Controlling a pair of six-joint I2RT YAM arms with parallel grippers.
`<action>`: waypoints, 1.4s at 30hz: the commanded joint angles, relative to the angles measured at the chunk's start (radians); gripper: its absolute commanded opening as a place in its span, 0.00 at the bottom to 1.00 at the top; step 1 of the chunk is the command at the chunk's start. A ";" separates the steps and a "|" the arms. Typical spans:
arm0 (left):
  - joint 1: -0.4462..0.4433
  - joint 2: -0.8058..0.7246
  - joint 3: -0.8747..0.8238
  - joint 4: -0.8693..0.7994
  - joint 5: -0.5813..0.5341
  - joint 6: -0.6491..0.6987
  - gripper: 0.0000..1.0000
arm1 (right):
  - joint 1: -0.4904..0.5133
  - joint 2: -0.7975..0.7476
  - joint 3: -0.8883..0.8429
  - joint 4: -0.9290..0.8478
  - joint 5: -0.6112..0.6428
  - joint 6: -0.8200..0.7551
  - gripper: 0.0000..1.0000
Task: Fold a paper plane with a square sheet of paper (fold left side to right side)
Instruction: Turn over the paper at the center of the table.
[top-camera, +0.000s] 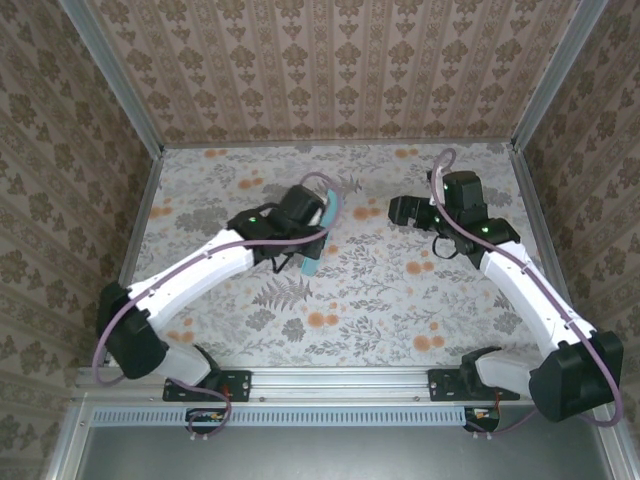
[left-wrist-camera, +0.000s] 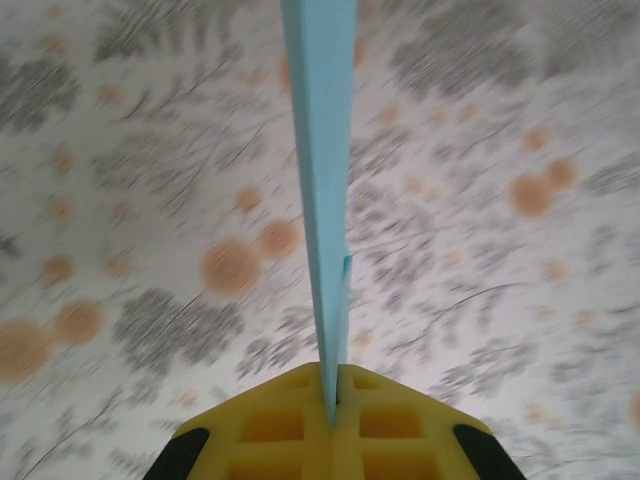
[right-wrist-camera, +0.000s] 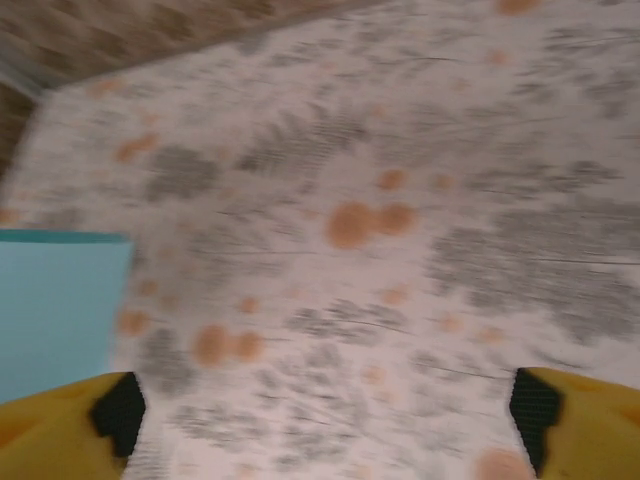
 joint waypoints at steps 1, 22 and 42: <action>-0.062 0.106 0.094 -0.270 -0.317 -0.109 0.00 | -0.016 -0.050 -0.040 -0.120 0.229 0.013 1.00; -0.117 0.721 0.626 -0.688 -0.344 -0.554 0.00 | -0.042 -0.141 -0.150 -0.147 0.265 0.057 1.00; -0.031 0.783 0.530 -0.289 0.155 -0.419 0.12 | -0.042 -0.113 -0.174 -0.134 0.177 0.069 1.00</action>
